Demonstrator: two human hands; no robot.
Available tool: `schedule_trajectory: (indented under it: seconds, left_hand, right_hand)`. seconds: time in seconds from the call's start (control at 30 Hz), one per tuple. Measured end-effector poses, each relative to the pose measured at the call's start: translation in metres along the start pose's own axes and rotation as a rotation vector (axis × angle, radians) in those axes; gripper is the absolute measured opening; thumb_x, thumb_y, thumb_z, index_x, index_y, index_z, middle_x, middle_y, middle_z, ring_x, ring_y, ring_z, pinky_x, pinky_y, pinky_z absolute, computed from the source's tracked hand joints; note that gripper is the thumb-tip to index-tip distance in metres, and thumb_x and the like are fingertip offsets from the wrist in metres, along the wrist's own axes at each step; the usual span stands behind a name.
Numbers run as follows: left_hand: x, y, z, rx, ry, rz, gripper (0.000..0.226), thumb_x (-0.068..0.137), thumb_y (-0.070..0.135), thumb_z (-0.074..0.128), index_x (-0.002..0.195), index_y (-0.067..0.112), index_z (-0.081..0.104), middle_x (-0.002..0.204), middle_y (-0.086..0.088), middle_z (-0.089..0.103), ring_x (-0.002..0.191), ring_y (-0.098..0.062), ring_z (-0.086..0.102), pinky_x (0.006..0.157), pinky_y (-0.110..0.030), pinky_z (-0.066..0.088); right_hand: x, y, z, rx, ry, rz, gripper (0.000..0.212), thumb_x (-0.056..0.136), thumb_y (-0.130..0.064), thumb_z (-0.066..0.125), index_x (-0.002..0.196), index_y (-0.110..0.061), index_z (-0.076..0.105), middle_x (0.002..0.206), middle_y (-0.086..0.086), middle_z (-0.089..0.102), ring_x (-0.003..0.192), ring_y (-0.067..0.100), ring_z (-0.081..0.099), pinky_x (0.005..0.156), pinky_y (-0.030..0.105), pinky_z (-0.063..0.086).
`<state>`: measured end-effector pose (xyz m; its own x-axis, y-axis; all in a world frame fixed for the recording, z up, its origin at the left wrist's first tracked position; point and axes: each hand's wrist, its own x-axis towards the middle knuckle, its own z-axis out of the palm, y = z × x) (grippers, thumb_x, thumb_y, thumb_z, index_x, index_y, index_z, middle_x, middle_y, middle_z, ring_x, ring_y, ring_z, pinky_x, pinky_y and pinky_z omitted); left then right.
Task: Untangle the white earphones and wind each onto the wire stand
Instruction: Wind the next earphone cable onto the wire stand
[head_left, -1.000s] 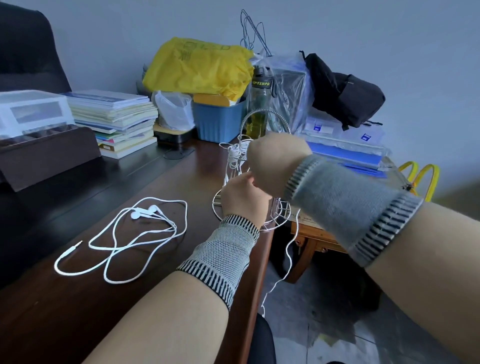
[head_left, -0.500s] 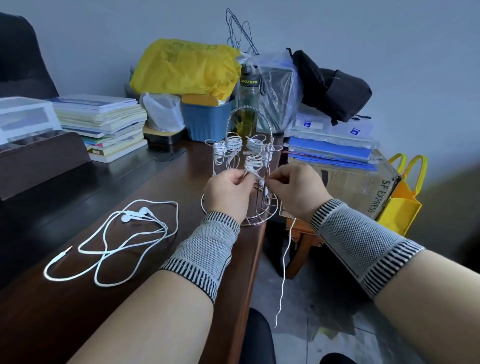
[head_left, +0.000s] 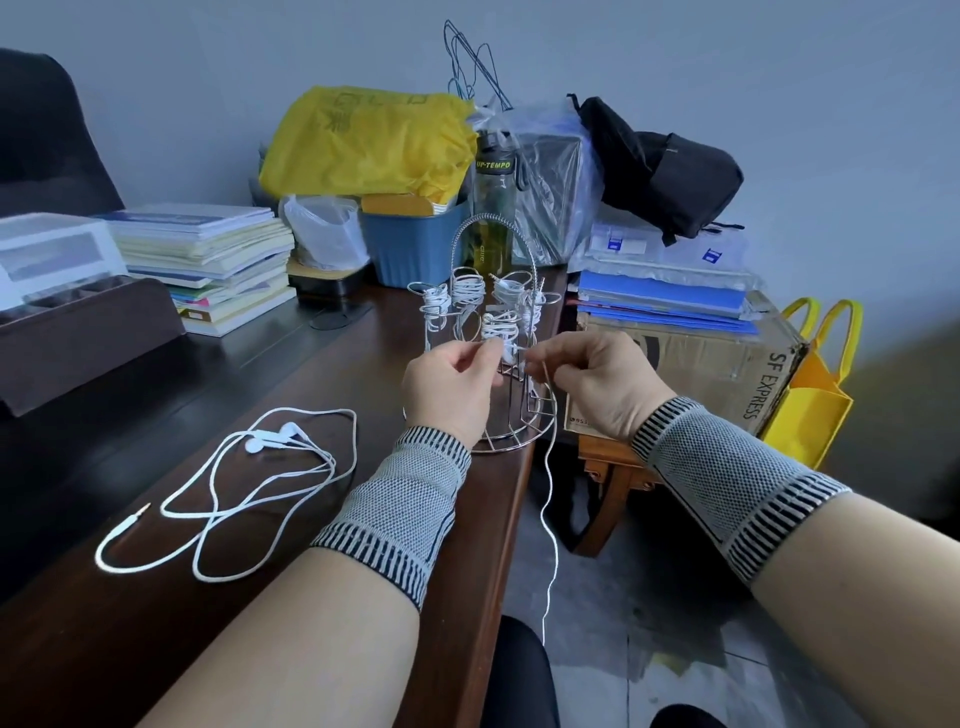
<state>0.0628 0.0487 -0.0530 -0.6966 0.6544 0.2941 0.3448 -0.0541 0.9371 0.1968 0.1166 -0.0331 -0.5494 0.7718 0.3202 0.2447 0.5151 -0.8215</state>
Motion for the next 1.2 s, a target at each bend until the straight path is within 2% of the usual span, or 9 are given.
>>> schedule_trajectory:
  seconds: [0.2,0.3,0.43,0.63,0.83,0.97,1.07,1.13,1.2]
  left_hand:
    - [-0.003,0.003,-0.002,0.02,0.005,-0.03,0.027,0.088,0.04,0.064,0.064,0.027,0.069,0.061,0.009,0.069,0.057,-0.009,0.058,0.07,-0.032,0.055]
    - [-0.004,0.008,-0.003,0.06,-0.006,-0.037,0.026,0.09,0.037,0.063,0.066,0.028,0.067,0.062,0.007,0.069,0.06,-0.01,0.06,0.071,-0.032,0.055]
    - [-0.001,0.011,-0.009,0.215,-0.025,0.011,0.034,0.091,0.038,0.059,0.064,0.02,0.069,0.068,0.002,0.07,0.074,-0.023,0.067,0.074,-0.035,0.056]
    - [-0.015,0.02,-0.022,0.509,0.04,0.094,0.045,0.094,0.036,0.052,0.052,0.022,0.051,0.051,0.009,0.049,0.06,-0.014,0.049,0.051,-0.025,0.03]
    - [-0.033,0.024,-0.005,0.457,-0.222,0.041,0.02,0.082,0.043,0.069,0.083,0.024,0.073,0.077,0.011,0.072,0.078,-0.004,0.066,0.072,-0.024,0.052]
    - [-0.026,0.03,-0.007,0.561,-0.252,0.041,0.018,0.087,0.03,0.065,0.071,0.023,0.064,0.071,0.005,0.067,0.073,-0.015,0.063,0.064,-0.026,0.047]
    - [-0.022,0.034,-0.017,0.375,-0.331,-0.057,0.013,0.09,0.023,0.063,0.078,0.02,0.064,0.075,0.003,0.068,0.078,-0.015,0.068,0.073,-0.03,0.055]
    - [-0.02,0.042,-0.024,0.2,-0.385,-0.122,0.012,0.094,0.02,0.061,0.083,0.017,0.066,0.071,0.0,0.067,0.069,-0.009,0.07,0.072,-0.031,0.059]
    - [-0.012,0.049,-0.031,0.275,-0.338,-0.015,0.013,0.094,0.024,0.061,0.084,0.02,0.068,0.062,0.004,0.063,0.054,-0.002,0.062,0.06,-0.024,0.054]
  right_hand:
    - [0.003,0.005,0.009,0.095,0.099,0.005,0.01,0.087,-0.008,0.069,0.091,-0.016,0.074,0.082,-0.006,0.071,0.067,-0.007,0.061,0.076,0.01,0.051]
    - [0.002,0.007,0.013,0.241,0.126,0.067,0.006,0.086,-0.012,0.07,0.083,-0.016,0.073,0.072,-0.005,0.069,0.058,0.0,0.058,0.066,0.019,0.051]
    - [0.0,0.007,0.017,0.465,0.149,0.151,0.015,0.087,-0.009,0.069,0.074,-0.015,0.07,0.066,0.001,0.067,0.064,0.017,0.057,0.071,0.035,0.051]
    - [-0.003,0.011,0.025,0.594,0.09,0.221,0.016,0.09,-0.009,0.065,0.074,-0.014,0.065,0.064,-0.003,0.068,0.063,0.007,0.064,0.066,0.029,0.05]
    - [-0.006,0.013,0.027,0.651,0.076,0.249,0.017,0.088,-0.01,0.067,0.071,-0.011,0.065,0.073,0.013,0.067,0.071,0.027,0.062,0.073,0.042,0.052]
    - [-0.005,0.014,0.028,0.612,0.084,0.26,0.019,0.088,-0.015,0.068,0.069,-0.014,0.066,0.074,0.01,0.067,0.071,0.027,0.056,0.069,0.039,0.048]
    - [-0.003,0.014,0.028,0.628,0.097,0.287,0.021,0.088,-0.016,0.068,0.067,-0.015,0.064,0.076,0.011,0.066,0.074,0.027,0.055,0.068,0.038,0.045]
    - [-0.001,0.013,0.03,0.64,0.118,0.293,0.022,0.087,-0.015,0.068,0.066,-0.016,0.064,0.075,0.01,0.065,0.075,0.026,0.055,0.067,0.037,0.044]
    - [-0.001,0.011,0.033,0.651,0.141,0.293,0.022,0.088,-0.014,0.066,0.066,-0.016,0.063,0.074,0.008,0.064,0.075,0.024,0.054,0.065,0.036,0.043]
